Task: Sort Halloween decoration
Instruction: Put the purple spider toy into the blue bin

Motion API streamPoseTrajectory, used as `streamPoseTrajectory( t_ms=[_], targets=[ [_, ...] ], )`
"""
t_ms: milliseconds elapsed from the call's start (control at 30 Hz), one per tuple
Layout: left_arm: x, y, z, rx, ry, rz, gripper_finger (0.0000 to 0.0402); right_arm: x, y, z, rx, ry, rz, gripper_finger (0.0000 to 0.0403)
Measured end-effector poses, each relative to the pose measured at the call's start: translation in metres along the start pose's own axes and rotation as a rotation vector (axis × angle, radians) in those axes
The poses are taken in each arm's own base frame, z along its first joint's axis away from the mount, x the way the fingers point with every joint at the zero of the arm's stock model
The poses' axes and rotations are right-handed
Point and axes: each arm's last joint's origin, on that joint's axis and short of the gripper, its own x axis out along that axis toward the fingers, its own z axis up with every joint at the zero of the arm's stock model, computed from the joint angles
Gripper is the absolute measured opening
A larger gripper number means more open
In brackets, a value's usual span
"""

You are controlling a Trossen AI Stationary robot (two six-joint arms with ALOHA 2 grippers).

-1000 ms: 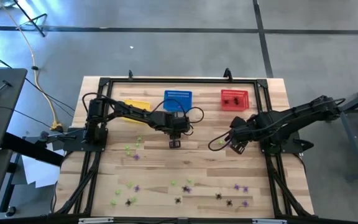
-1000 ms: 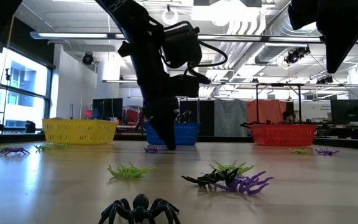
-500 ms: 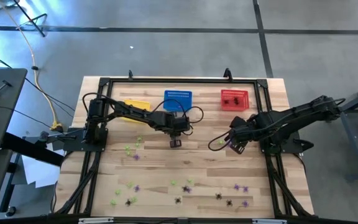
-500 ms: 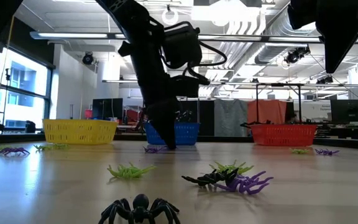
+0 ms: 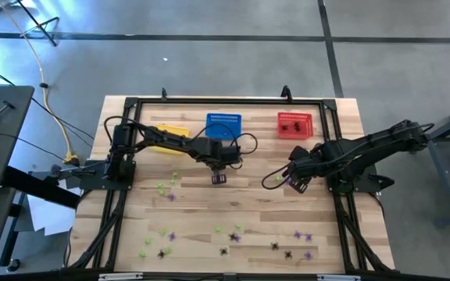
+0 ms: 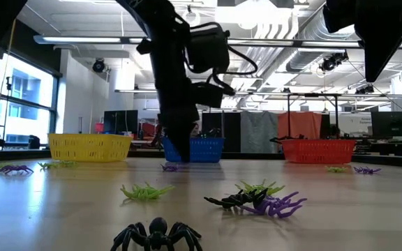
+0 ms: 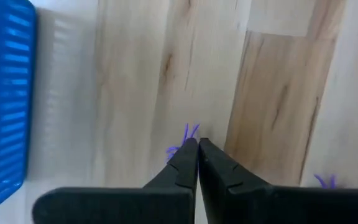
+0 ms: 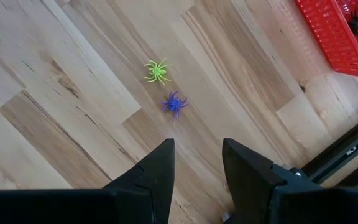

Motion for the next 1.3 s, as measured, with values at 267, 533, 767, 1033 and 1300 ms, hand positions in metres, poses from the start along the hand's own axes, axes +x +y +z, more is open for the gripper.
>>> streamPoseTrajectory(
  t_ms=[267, 533, 767, 1033, 1300],
  targets=[
    [-0.010, 0.002, 0.005, -0.002, 0.022, 0.001, 0.0001, 0.000, 0.000, 0.000, -0.019, -0.002, -0.002, 0.0130],
    [-0.020, 0.003, 0.010, 0.003, 0.026, 0.027, 0.0000, 0.000, 0.000, 0.000, -0.026, -0.002, -0.002, 0.0130],
    [-0.020, -0.002, 0.005, 0.020, 0.062, -0.013, 0.0000, 0.000, 0.000, 0.000, -0.026, -0.001, -0.002, 0.0130],
    [-0.013, -0.003, -0.001, 0.020, 0.078, -0.028, 0.0026, 0.000, 0.000, 0.000, -0.026, 0.001, 0.000, 0.0130],
    [-0.011, -0.002, 0.001, 0.090, 0.063, -0.031, 0.0088, 0.000, 0.000, 0.000, -0.026, 0.001, 0.000, 0.0130]
  ],
)
